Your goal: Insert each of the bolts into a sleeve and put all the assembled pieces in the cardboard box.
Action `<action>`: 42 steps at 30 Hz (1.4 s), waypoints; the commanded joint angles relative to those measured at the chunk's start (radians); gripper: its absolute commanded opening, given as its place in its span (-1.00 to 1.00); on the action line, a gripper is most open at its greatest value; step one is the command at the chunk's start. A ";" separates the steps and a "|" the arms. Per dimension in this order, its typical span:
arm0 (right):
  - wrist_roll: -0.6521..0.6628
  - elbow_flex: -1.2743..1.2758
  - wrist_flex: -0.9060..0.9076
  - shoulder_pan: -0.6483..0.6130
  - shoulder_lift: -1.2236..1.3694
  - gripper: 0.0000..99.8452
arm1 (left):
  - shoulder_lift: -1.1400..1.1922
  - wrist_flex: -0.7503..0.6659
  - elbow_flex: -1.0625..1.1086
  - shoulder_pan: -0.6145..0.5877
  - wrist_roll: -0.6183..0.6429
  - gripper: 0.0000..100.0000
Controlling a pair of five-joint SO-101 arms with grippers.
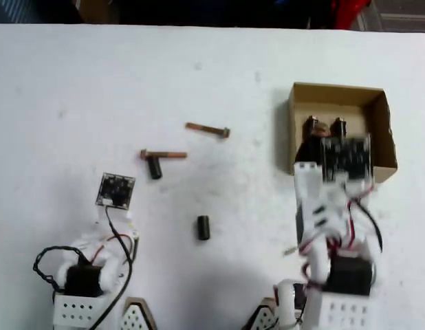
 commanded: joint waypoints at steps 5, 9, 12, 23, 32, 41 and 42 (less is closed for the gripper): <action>0.011 -0.328 -0.007 0.065 0.470 -0.97 | -0.008 -0.009 -0.002 -0.004 -0.011 -0.95; 0.011 -0.477 -0.007 0.110 0.684 -0.97 | -0.008 -0.009 -0.002 -0.004 -0.011 -0.95; 0.011 -0.575 -0.007 0.136 0.828 -0.97 | -0.008 -0.009 -0.002 -0.004 -0.011 -0.95; 0.011 -0.893 -0.005 0.197 1.310 -0.97 | -0.008 -0.009 -0.002 -0.004 -0.011 -0.95; 0.011 -1.145 -0.001 0.205 1.656 -0.97 | -0.008 -0.009 -0.002 -0.004 -0.011 -0.95; 0.011 -1.315 0.001 0.205 1.877 -0.97 | -0.008 -0.009 -0.002 -0.004 -0.011 -0.95; 0.011 -1.324 0.004 0.205 1.891 -0.97 | -0.008 -0.009 -0.002 -0.004 -0.011 -0.95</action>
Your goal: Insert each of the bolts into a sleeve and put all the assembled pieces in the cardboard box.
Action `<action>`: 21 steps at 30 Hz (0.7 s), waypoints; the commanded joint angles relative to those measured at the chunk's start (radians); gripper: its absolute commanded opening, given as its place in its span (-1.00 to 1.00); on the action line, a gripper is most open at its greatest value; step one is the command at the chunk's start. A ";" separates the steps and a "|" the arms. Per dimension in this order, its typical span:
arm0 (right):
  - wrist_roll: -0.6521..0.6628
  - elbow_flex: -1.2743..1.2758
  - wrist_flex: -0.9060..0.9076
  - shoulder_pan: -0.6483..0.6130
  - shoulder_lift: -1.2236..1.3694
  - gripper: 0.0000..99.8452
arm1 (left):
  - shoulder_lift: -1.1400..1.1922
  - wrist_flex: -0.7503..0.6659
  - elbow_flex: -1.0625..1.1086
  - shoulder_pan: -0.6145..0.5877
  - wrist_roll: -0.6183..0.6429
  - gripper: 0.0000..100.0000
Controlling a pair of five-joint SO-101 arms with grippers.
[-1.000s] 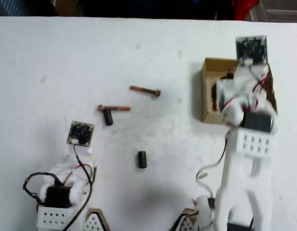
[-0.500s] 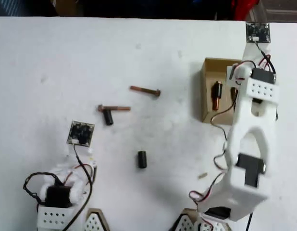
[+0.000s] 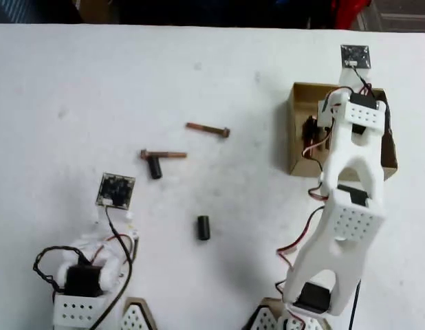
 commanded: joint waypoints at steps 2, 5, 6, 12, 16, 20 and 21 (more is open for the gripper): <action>0.011 -0.109 0.027 0.004 0.025 -0.97 | -0.008 -0.009 -0.002 -0.004 -0.011 -0.95; 0.011 -0.153 0.073 0.001 0.062 -0.96 | -0.008 -0.009 -0.002 -0.004 -0.011 -0.95; 0.011 -0.172 0.090 0.001 0.074 -0.96 | -0.008 -0.009 -0.002 -0.004 -0.011 -0.95; 0.012 -0.270 0.177 0.001 0.140 -0.96 | -0.008 -0.009 -0.002 -0.004 -0.011 -0.95; 0.012 -0.328 0.211 0.001 0.171 -0.96 | -0.008 -0.009 -0.002 -0.004 -0.011 -0.95; 0.012 -0.379 0.255 -0.001 0.176 -0.96 | -0.008 -0.009 -0.002 -0.004 -0.011 -0.95; 0.012 -0.388 0.265 -0.001 0.174 -0.96 | -0.008 -0.009 -0.002 -0.004 -0.011 -0.95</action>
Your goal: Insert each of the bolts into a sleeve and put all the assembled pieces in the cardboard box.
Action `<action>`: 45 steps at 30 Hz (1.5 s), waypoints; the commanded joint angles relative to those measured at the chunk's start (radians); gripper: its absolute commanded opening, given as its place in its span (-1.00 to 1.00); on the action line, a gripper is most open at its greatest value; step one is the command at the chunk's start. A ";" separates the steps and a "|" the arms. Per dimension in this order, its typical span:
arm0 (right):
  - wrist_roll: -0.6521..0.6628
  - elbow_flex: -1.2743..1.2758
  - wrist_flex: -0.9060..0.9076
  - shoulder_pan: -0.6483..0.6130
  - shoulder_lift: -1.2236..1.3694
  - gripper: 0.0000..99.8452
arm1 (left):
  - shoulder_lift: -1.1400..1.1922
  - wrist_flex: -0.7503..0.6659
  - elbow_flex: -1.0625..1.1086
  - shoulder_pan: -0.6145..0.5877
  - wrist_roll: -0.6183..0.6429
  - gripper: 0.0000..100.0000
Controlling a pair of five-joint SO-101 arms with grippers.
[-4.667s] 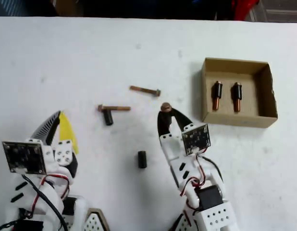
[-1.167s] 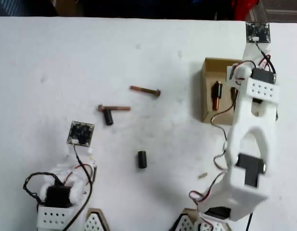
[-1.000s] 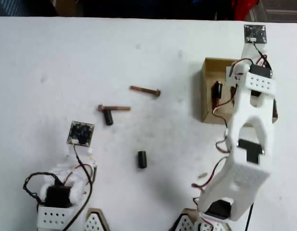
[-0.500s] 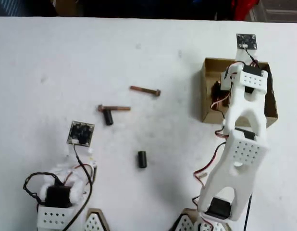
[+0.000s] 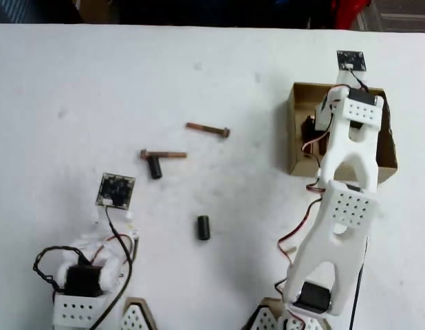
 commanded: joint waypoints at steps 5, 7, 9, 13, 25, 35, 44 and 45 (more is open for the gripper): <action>0.012 -0.118 0.070 -0.002 -0.027 -0.90 | -0.008 -0.009 -0.002 -0.004 -0.011 -0.95; 0.012 -0.120 0.084 -0.002 -0.027 -0.80 | -0.008 -0.009 -0.002 -0.004 -0.011 -0.95; 0.012 -0.117 0.085 -0.007 -0.024 -0.74 | -0.008 -0.009 -0.002 -0.004 -0.011 -0.95; 0.012 -0.115 0.090 -0.013 -0.024 -0.74 | -0.008 -0.009 -0.002 -0.004 -0.011 -0.95; 0.012 -0.120 0.166 -0.015 -0.134 -0.74 | -0.008 -0.009 -0.002 -0.004 -0.011 -0.95; 0.011 -0.120 0.309 -0.090 -0.311 -0.91 | -0.008 -0.009 -0.002 -0.004 -0.011 -0.95; 0.005 -0.120 0.440 -0.219 -0.484 -0.97 | -0.008 -0.009 -0.002 -0.004 -0.011 -0.95; 0.003 -0.120 0.456 -0.232 -0.510 -0.97 | -0.008 -0.009 -0.002 -0.004 -0.011 -0.95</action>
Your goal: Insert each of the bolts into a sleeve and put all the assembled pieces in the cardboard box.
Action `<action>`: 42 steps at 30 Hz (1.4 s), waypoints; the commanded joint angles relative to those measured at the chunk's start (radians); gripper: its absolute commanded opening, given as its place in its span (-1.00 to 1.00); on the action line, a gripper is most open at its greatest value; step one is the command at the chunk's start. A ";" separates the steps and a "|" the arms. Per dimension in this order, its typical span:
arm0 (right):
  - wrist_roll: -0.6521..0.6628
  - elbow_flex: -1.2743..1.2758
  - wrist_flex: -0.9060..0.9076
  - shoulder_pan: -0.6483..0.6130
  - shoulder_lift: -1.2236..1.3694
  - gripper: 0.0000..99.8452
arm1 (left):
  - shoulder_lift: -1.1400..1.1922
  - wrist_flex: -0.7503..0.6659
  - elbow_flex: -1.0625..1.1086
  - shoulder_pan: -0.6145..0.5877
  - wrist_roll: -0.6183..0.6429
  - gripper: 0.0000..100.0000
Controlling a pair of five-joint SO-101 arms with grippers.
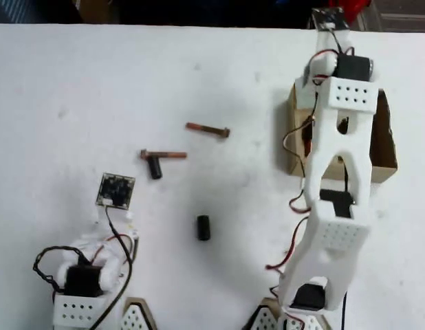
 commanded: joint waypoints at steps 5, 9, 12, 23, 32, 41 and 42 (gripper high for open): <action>0.005 -0.052 0.110 -0.130 -0.240 -0.97 | -0.007 -0.009 -0.002 -0.005 -0.011 -0.95; 0.005 -0.043 0.131 -0.202 -0.334 -0.97 | -0.007 -0.009 -0.002 -0.005 -0.011 -0.95; 0.005 -0.041 0.131 -0.252 -0.389 -0.97 | -0.007 -0.009 -0.002 -0.007 -0.011 -0.95; 0.008 0.109 0.130 -0.464 -0.567 -0.97 | -0.007 -0.011 -0.002 -0.088 -0.006 -0.95; 0.005 0.281 0.130 -0.532 -0.682 -0.97 | -0.007 -0.011 -0.002 -0.231 -0.009 -0.95; -0.055 0.635 0.125 -0.532 -0.802 -0.97 | -0.007 -0.011 -0.002 -0.275 -0.009 -0.95; -0.074 0.660 0.125 -0.532 -0.822 -0.97 | -0.007 -0.011 -0.002 -0.275 -0.009 -0.95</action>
